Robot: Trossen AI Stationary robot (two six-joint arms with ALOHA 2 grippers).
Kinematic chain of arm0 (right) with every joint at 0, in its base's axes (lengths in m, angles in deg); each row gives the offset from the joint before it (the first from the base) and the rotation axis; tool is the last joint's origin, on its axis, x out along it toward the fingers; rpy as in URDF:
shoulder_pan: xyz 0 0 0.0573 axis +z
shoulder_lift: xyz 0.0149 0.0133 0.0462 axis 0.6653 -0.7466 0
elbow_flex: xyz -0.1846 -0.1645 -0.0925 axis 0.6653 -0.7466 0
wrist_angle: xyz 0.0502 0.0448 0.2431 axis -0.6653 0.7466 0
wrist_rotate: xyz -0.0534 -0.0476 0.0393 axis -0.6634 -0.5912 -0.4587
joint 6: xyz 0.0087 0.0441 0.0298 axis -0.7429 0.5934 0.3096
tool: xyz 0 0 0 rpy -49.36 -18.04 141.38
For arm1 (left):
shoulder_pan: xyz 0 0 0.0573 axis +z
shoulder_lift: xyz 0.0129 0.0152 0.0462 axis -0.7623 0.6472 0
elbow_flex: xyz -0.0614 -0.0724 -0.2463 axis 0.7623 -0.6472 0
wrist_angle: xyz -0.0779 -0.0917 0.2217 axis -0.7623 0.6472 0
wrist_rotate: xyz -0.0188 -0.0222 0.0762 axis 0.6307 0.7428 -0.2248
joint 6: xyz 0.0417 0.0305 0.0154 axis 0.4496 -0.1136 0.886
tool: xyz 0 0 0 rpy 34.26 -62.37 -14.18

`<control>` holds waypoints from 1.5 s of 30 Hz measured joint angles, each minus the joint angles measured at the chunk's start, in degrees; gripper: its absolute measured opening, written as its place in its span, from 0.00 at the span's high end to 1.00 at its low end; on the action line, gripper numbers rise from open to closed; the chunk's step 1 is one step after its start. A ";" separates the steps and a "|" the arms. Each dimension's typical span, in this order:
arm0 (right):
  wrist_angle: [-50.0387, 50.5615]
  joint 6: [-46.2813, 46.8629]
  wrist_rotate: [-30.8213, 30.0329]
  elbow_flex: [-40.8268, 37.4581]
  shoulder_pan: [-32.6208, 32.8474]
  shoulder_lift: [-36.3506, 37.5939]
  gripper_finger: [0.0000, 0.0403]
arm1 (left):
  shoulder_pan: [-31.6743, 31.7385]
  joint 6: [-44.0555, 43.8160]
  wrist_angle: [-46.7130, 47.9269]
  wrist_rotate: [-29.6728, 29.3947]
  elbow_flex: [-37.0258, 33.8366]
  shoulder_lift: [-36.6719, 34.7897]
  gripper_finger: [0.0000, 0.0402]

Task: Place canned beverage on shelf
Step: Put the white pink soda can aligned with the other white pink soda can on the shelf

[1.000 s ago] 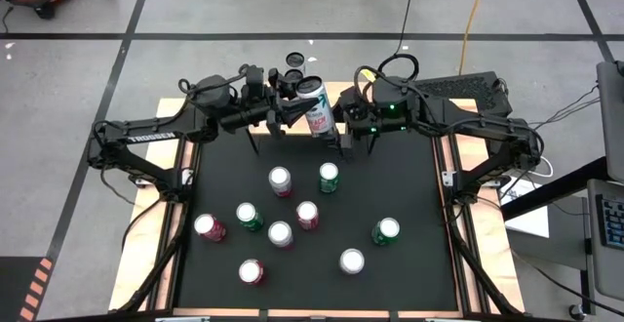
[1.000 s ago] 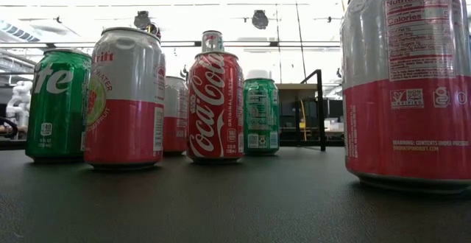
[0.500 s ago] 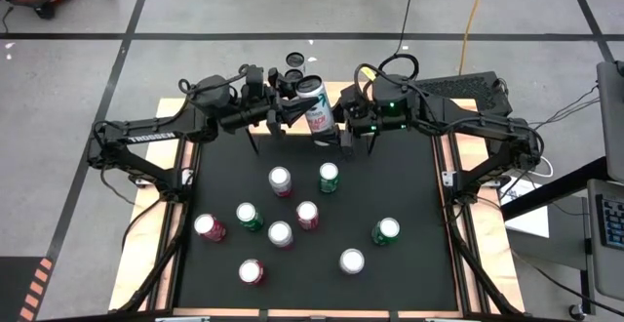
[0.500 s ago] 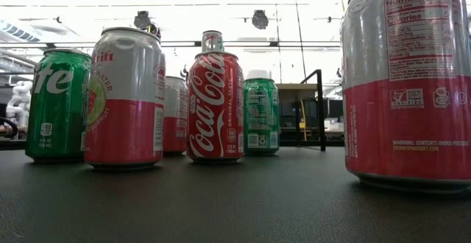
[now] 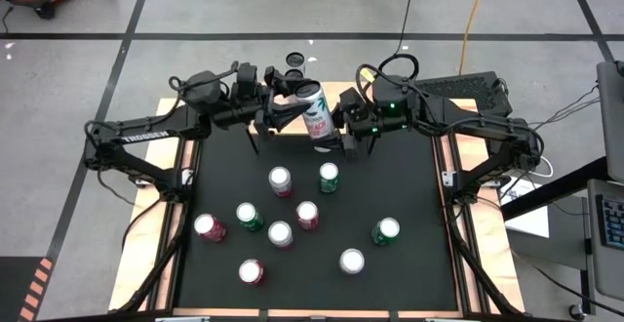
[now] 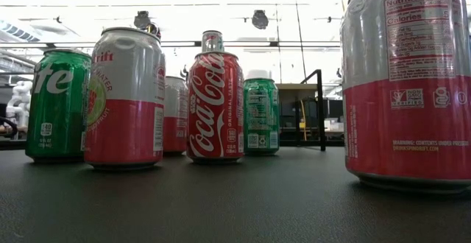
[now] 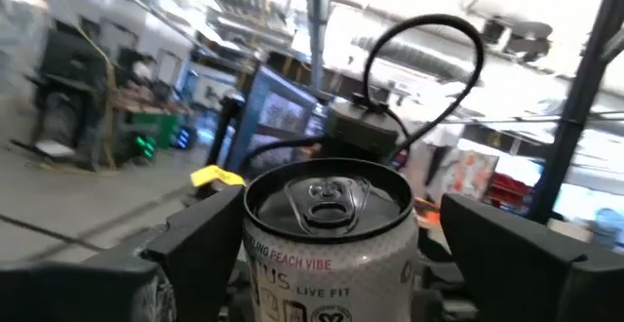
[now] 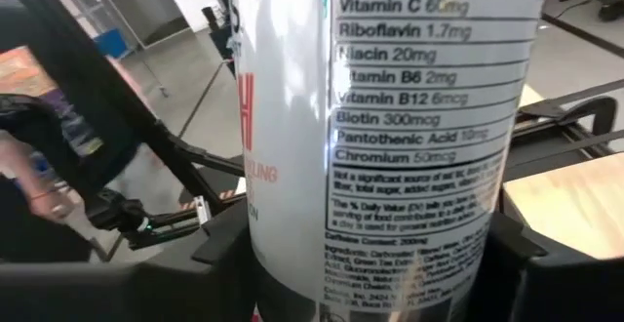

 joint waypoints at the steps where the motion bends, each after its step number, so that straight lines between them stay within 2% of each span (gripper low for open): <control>1: -0.13 -0.01 0.26 0.00 0.00 0.00 0.43 | 0.60 -0.80 1.28 1.33 0.38 -0.23 0.14; 8: -0.77 -0.14 1.22 0.00 -0.02 0.00 0.42 | 5.32 -1.42 15.26 12.62 7.91 -0.24 0.16; 12: -0.96 -1.19 1.05 0.00 -0.07 0.00 0.42 | 8.05 0.44 23.53 16.14 11.74 -0.14 0.17; 19: -0.87 -2.31 1.12 0.00 -0.30 -0.33 0.42 | 11.65 1.31 28.36 22.81 12.76 0.76 0.17; 32: -0.97 -3.03 1.12 0.00 -0.48 -0.33 0.42 | 11.12 -2.88 16.99 27.08 12.73 5.03 0.17; 39: -0.54 -3.46 1.15 0.00 -0.46 -0.33 0.42 | 10.05 -3.12 16.81 27.35 12.73 6.26 0.17; 45: 0.92 -3.90 1.13 0.00 -0.46 -0.33 0.42 | 9.82 -3.12 16.85 27.26 12.69 6.37 0.25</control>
